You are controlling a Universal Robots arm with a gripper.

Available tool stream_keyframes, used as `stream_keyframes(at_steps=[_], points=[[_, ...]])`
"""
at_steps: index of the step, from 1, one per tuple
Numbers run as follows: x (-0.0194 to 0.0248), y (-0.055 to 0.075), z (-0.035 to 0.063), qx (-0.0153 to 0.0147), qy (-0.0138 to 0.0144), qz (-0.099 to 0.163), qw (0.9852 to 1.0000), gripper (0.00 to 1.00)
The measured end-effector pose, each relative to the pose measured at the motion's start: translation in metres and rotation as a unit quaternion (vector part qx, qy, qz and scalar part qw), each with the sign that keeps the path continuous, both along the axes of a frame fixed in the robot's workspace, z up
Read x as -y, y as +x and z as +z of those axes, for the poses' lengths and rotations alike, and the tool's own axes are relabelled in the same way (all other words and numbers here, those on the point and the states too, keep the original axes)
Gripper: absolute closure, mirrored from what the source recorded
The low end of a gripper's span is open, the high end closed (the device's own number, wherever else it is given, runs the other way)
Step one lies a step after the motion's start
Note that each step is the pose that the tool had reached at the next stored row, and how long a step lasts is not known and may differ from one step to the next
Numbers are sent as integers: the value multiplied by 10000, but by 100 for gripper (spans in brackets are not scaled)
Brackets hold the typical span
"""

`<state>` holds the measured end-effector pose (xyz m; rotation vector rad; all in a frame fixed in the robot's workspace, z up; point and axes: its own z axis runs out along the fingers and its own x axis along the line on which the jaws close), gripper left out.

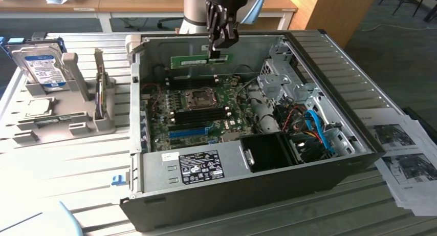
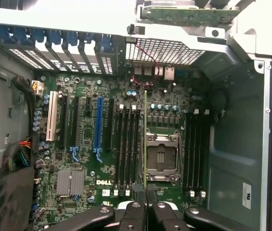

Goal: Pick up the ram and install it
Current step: 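Pick up the ram and move it above insertion slot, then insert the ram into the slot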

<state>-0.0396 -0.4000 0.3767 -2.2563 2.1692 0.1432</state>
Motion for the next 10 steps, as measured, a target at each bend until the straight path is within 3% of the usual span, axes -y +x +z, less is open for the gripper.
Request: stream_keyframes(at_steps=[10], points=[[0, 0, -39, 5, 2, 0, 10000, 89]])
